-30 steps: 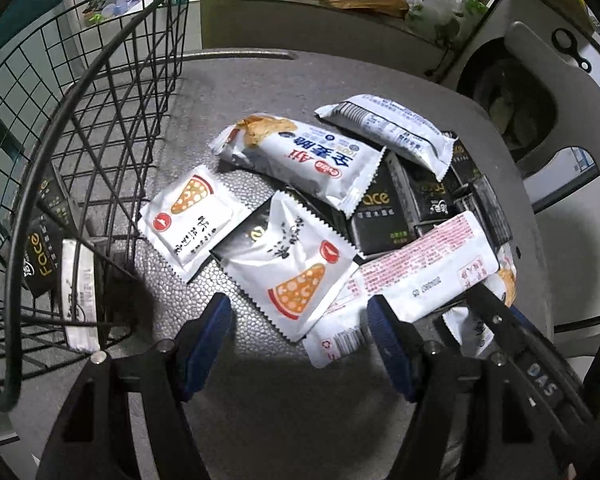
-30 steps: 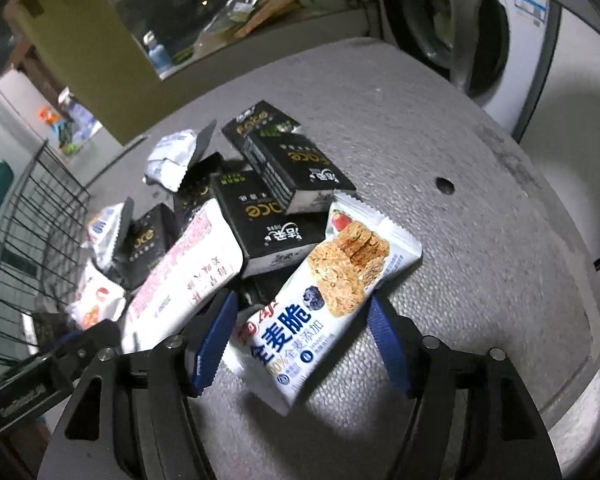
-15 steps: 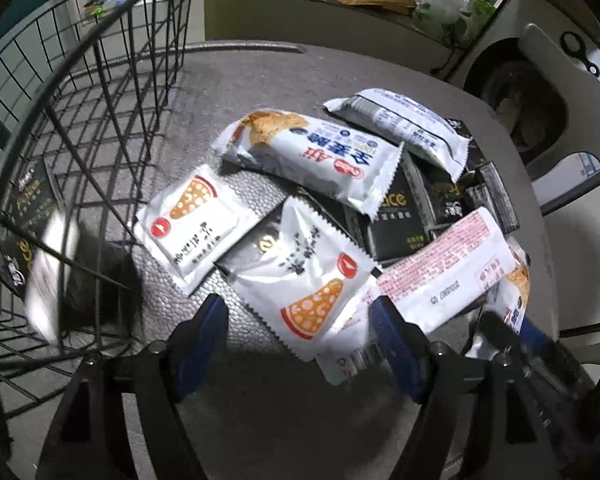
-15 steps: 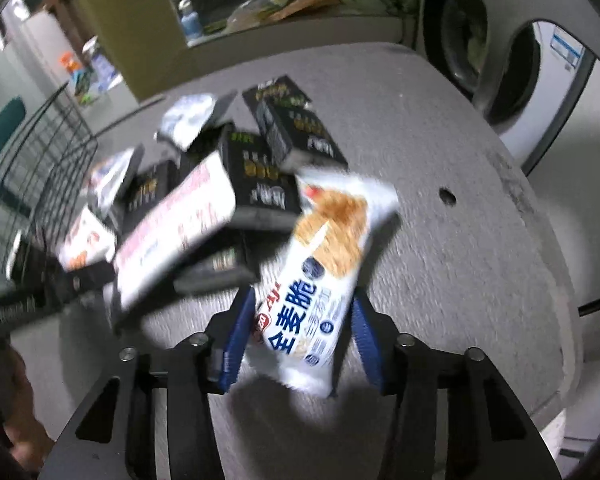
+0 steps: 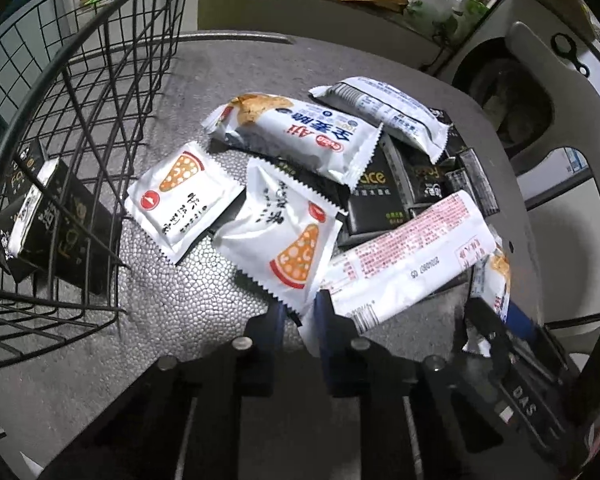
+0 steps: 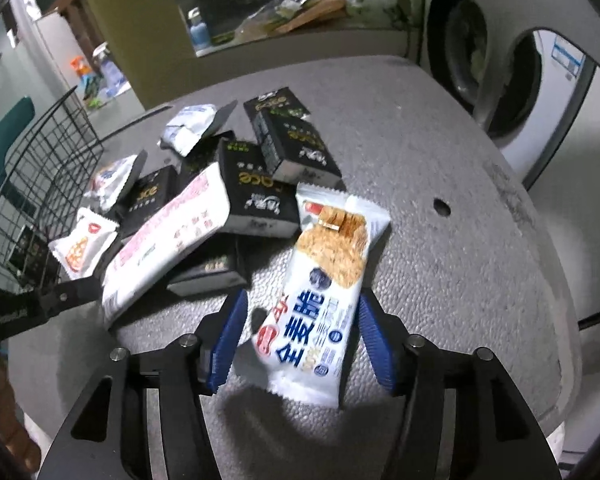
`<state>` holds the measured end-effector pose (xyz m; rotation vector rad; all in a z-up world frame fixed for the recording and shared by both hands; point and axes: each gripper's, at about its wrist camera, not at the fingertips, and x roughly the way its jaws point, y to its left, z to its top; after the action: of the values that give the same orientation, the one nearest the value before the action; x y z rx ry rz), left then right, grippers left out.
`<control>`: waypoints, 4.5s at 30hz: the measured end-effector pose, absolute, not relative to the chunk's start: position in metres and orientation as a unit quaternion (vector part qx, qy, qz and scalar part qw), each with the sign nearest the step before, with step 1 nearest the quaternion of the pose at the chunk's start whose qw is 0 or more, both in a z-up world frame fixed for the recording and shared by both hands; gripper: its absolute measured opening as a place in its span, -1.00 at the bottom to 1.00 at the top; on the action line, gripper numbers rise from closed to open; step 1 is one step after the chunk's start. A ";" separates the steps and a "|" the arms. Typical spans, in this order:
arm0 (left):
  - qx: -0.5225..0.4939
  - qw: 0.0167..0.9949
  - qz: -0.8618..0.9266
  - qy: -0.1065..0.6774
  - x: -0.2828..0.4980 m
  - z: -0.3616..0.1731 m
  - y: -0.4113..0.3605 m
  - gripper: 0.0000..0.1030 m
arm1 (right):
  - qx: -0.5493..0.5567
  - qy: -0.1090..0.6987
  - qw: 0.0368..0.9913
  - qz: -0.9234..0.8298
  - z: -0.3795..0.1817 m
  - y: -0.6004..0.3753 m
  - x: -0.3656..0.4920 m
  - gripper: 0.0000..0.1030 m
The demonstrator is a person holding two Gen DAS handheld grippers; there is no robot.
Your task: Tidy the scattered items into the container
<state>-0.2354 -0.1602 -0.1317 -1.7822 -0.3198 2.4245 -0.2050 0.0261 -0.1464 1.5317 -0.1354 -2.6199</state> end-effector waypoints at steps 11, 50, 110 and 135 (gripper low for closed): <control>-0.575 0.033 0.809 -0.122 -0.247 -0.122 -0.169 0.41 | 0.497 -0.048 0.036 -0.866 -0.150 0.027 -0.220 0.13; -0.528 0.043 0.841 -0.108 -0.199 -0.038 -0.192 -0.96 | 0.435 -0.033 0.145 -0.888 -0.052 -0.029 -0.172 -0.34; -0.545 0.108 0.831 0.006 -0.208 -0.079 -0.124 0.04 | 0.477 0.015 0.131 -0.869 -0.091 -0.013 -0.195 -0.09; -0.568 0.109 0.815 0.018 -0.232 -0.132 -0.140 0.04 | 0.502 0.030 0.159 -0.850 -0.149 -0.038 -0.226 -0.07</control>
<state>-0.2320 -0.1398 -0.1316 -1.6712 0.0521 2.3976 -0.2264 -0.0381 -0.1486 1.4342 0.0862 -2.4300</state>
